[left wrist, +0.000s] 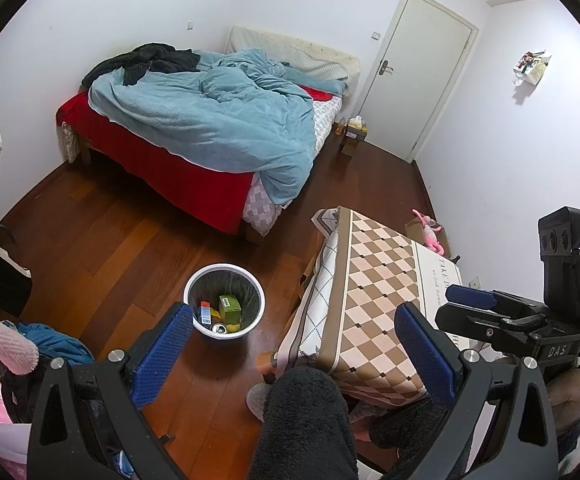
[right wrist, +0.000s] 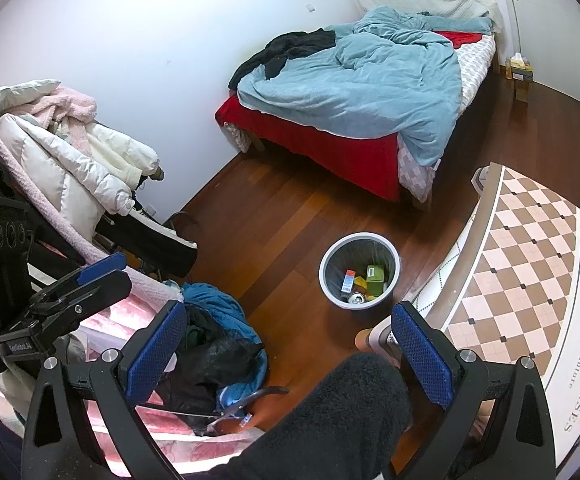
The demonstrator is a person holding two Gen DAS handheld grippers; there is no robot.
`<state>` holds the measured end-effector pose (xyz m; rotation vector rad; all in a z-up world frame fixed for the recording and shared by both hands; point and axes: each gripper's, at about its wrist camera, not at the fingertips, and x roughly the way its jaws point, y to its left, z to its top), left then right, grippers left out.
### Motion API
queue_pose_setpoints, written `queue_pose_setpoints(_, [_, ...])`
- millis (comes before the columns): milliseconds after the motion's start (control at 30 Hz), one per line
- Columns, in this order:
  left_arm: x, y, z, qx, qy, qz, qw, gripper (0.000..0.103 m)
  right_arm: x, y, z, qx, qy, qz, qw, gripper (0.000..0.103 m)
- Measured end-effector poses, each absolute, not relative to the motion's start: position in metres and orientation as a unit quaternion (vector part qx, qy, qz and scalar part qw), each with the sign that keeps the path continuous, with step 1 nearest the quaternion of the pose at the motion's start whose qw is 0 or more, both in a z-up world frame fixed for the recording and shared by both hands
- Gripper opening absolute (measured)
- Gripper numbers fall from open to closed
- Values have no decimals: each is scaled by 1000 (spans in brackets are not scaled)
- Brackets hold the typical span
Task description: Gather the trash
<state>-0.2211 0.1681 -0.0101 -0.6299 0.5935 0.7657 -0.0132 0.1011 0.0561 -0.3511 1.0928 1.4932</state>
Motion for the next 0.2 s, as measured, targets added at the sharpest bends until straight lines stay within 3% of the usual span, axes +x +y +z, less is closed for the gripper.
queue_pose_setpoints(200, [-224, 169, -11, -302, 280, 359, 838, 103, -13, 101, 55, -154, 470, 643, 585, 103])
